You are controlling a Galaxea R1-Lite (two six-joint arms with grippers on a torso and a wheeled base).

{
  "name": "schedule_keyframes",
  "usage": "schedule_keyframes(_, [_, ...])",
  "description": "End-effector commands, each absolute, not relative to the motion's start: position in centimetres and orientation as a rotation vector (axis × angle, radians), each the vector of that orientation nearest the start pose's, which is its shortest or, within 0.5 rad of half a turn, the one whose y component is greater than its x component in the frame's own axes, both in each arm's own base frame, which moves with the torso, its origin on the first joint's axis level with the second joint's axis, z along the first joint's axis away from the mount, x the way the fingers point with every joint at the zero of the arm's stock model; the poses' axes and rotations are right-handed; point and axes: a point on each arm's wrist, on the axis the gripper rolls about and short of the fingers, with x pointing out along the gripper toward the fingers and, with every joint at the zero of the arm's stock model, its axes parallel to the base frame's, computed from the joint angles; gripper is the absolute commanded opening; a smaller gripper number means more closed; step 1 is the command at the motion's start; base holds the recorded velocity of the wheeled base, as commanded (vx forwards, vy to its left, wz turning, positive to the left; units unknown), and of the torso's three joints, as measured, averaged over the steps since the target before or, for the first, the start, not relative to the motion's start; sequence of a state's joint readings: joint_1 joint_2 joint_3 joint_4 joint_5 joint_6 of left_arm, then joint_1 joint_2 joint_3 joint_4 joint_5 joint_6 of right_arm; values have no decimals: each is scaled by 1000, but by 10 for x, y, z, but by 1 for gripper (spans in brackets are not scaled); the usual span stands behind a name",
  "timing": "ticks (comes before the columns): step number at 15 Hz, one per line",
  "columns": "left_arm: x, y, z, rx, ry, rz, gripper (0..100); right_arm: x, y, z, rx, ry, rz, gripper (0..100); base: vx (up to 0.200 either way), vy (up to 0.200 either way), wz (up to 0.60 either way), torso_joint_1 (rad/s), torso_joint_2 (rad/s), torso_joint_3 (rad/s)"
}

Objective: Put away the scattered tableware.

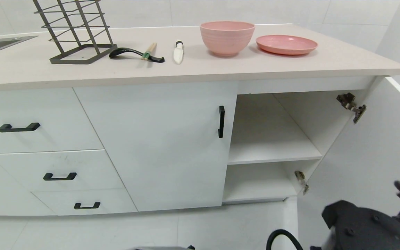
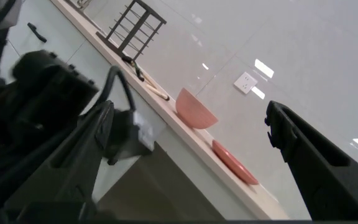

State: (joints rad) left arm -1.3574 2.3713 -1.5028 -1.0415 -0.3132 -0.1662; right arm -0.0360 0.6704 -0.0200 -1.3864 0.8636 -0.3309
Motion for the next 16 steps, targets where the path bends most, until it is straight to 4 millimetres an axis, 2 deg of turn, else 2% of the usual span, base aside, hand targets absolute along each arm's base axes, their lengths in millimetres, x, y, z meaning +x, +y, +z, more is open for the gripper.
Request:
schedule_keyframes(1, [77,-483,131,-219,-10,-1697,100,18,16,208,-640,-835,665,100,0,0,0,0,0,0])
schedule_keyframes(5, [96,-471,126,-236,-32,-1637,100,13,17,208,-654,-854,652,100,0,0,0,0,0,0])
schedule_keyframes(7, [113,-442,152,-257,-74,-1589,100,12,17,207,-653,-853,654,100,0,0,0,0,0,0])
schedule_keyframes(8, [122,-424,173,-275,-101,-1560,100,13,17,205,-644,-838,661,100,0,0,0,0,0,0])
schedule_keyframes(9, [132,-399,203,-314,-142,-1525,100,14,17,203,-636,-823,666,100,0,0,0,0,0,0])
schedule_keyframes(11, [151,-353,240,-340,-212,-1441,100,14,16,200,-626,-805,671,100,0,0,0,0,0,0])
schedule_keyframes(14, [184,-282,266,-315,-288,-1266,100,17,16,193,-604,-749,677,100,0,0,0,0,0,0])
schedule_keyframes(15, [188,-269,270,-305,-304,-1231,100,17,16,192,-595,-733,674,100,0,0,0,0,0,0])
schedule_keyframes(16, [196,-227,281,-271,-357,-1126,100,17,16,187,-563,-681,656,100,0,0,0,0,0,0])
